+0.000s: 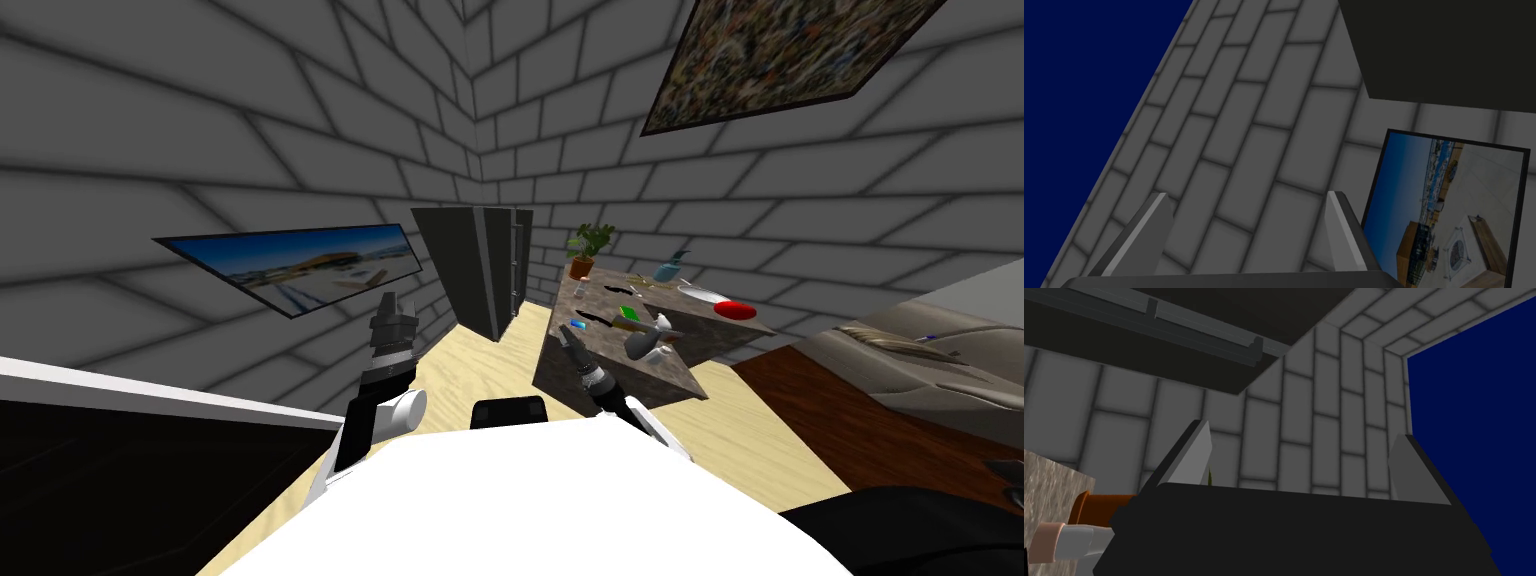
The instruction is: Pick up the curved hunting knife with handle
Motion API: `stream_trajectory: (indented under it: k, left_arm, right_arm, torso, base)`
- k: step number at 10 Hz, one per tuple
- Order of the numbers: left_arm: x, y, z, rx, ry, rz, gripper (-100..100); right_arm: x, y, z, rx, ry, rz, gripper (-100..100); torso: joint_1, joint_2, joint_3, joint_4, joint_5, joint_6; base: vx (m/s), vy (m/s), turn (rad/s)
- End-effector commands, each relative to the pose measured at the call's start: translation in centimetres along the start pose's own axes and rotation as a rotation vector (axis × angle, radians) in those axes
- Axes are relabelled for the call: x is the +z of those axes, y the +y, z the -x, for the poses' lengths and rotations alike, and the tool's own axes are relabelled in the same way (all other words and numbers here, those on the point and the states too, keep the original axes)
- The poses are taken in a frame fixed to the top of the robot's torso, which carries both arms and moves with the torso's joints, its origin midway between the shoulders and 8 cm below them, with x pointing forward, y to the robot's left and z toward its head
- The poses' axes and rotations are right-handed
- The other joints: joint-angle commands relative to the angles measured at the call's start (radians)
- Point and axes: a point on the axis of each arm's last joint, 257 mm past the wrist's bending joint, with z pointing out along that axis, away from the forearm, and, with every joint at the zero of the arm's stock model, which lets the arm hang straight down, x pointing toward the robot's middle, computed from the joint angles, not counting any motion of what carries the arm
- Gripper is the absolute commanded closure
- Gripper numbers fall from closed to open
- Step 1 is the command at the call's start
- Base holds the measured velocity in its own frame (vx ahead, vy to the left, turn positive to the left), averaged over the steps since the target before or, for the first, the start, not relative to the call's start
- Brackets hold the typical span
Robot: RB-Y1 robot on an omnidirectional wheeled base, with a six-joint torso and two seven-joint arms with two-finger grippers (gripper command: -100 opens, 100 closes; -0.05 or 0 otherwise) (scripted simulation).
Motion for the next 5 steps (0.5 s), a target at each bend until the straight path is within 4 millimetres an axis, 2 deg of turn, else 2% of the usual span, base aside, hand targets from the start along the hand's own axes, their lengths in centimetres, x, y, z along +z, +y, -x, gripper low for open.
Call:
stream_trajectory:
  k: [1,2,3,4,5]
  left_arm:
    - [0.0,0.0,0.0,0.0,0.0,0.0,0]
    - [0.0,0.0,0.0,0.0,0.0,0.0,0]
    - [0.0,0.0,0.0,0.0,0.0,0.0,0]
    - [0.0,0.0,0.0,0.0,0.0,0.0,0]
    - [0.0,0.0,0.0,0.0,0.0,0.0,0]
  right_arm:
    - [-1.3,-1.8,-0.6,-0.024,0.05,-0.046,-100]
    - [-2.6,-3.2,-2.0,-0.048,0.105,-0.084,-100]
    - [-3.5,-4.4,-1.9,-0.06,0.128,-0.115,-100]
    - [-5.2,-6.1,-3.2,-0.081,0.182,-0.16,-100]
    - [-6.2,-7.3,-3.0,-0.094,0.205,-0.191,-100]
  torso:
    - [0.0,0.0,0.0,0.0,0.0,0.0]
    - [-0.001,0.0,0.0,0.0,0.0,0.0]
    - [0.0,0.0,0.0,0.0,0.0,0.0]
    - [-0.002,0.0,0.0,0.0,0.0,0.0]
    - [-0.001,-0.001,0.0,0.0,0.0,0.0]
  base:
    - [-0.015,0.088,0.07]
    - [-0.014,0.1,0.144]
    - [-0.01,0.073,0.062]
    - [-0.004,0.086,0.13]
    - [-0.002,0.073,0.083]
